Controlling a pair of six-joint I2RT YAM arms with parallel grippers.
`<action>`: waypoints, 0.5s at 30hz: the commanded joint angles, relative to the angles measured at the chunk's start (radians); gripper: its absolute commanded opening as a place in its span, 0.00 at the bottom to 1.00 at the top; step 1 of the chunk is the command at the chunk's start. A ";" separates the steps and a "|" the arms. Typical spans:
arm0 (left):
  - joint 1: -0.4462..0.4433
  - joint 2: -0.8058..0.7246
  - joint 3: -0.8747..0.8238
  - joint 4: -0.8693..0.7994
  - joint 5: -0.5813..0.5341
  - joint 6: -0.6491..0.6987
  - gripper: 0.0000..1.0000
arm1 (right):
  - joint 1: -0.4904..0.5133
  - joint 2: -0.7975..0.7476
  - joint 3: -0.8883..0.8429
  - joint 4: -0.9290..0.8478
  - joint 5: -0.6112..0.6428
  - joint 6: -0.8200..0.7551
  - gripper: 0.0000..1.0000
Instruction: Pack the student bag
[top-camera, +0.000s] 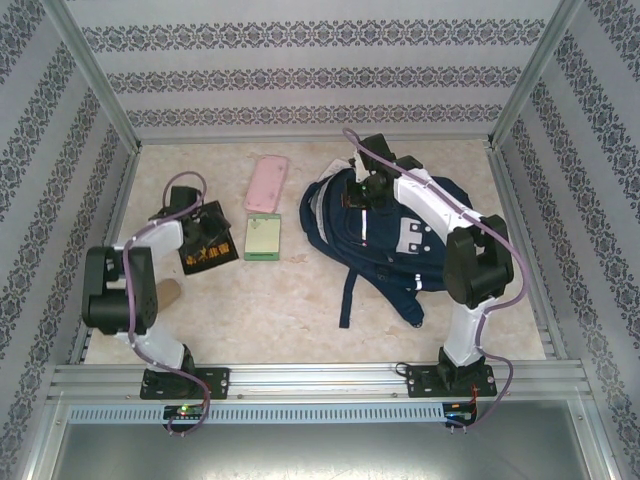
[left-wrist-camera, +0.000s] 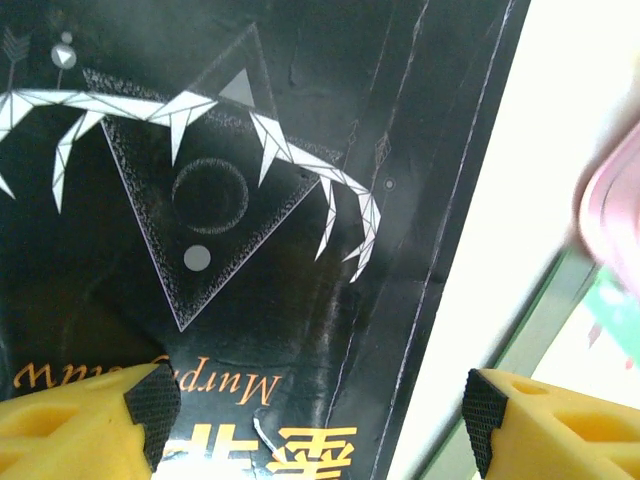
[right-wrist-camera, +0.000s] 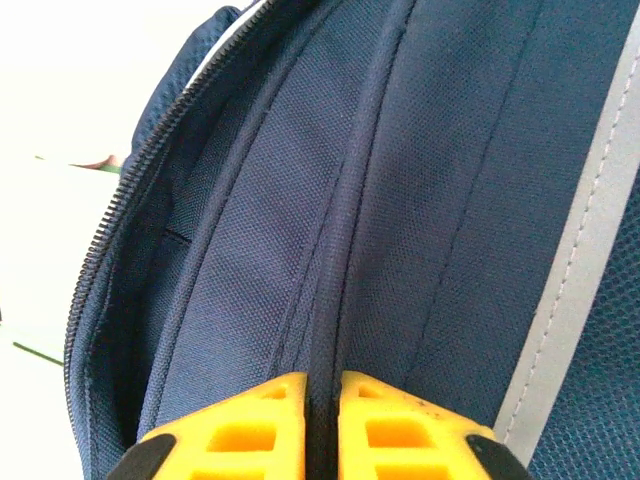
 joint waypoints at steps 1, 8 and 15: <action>-0.050 -0.073 -0.182 -0.162 -0.004 -0.089 0.79 | -0.006 0.025 0.043 -0.016 0.046 -0.042 0.21; -0.156 -0.372 -0.375 -0.209 -0.014 -0.205 0.80 | 0.045 -0.011 0.019 -0.005 0.100 -0.010 0.36; -0.137 -0.581 -0.290 -0.381 -0.104 -0.156 0.83 | 0.172 -0.082 -0.031 0.079 0.114 0.047 0.45</action>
